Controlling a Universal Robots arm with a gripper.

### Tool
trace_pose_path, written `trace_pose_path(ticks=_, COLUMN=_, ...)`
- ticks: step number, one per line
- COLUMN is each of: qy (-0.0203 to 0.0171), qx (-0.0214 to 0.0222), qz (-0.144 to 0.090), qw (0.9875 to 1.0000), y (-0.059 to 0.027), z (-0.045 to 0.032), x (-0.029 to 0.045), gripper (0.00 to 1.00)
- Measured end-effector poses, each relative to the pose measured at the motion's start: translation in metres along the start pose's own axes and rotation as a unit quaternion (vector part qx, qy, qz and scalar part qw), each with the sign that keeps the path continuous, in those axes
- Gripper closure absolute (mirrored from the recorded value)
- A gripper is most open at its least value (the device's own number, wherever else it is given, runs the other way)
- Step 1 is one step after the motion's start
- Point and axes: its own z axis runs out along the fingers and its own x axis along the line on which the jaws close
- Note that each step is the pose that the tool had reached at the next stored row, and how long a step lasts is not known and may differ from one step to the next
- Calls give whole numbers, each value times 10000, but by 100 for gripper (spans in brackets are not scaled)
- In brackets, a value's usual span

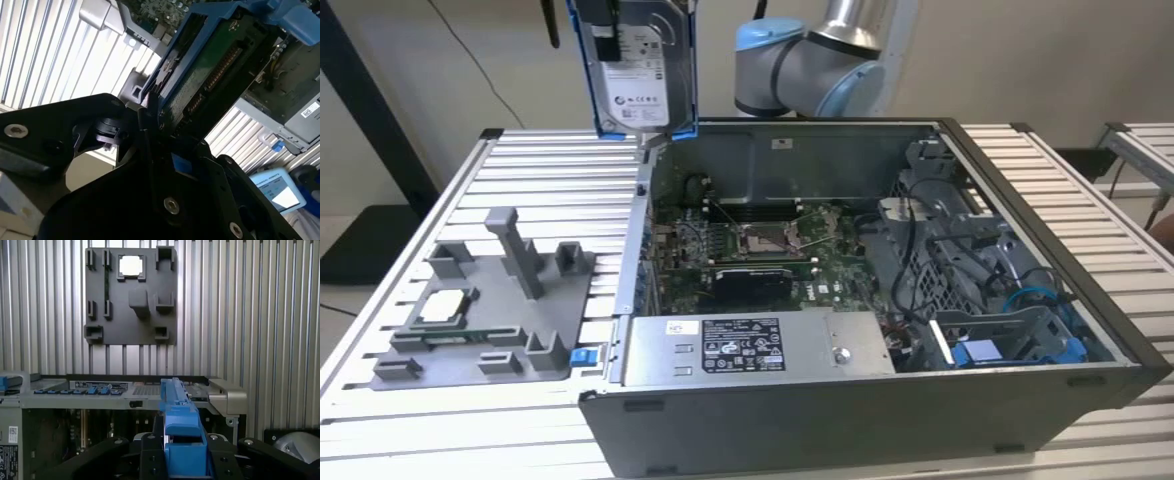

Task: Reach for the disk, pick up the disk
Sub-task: 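Pick up the disk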

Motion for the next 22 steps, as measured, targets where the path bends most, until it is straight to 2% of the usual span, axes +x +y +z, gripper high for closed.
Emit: trace_pose_path(ticks=22, qy=0, qx=-4, qz=-1, qw=10000, y=-737, z=-13, x=-9, gripper=100)
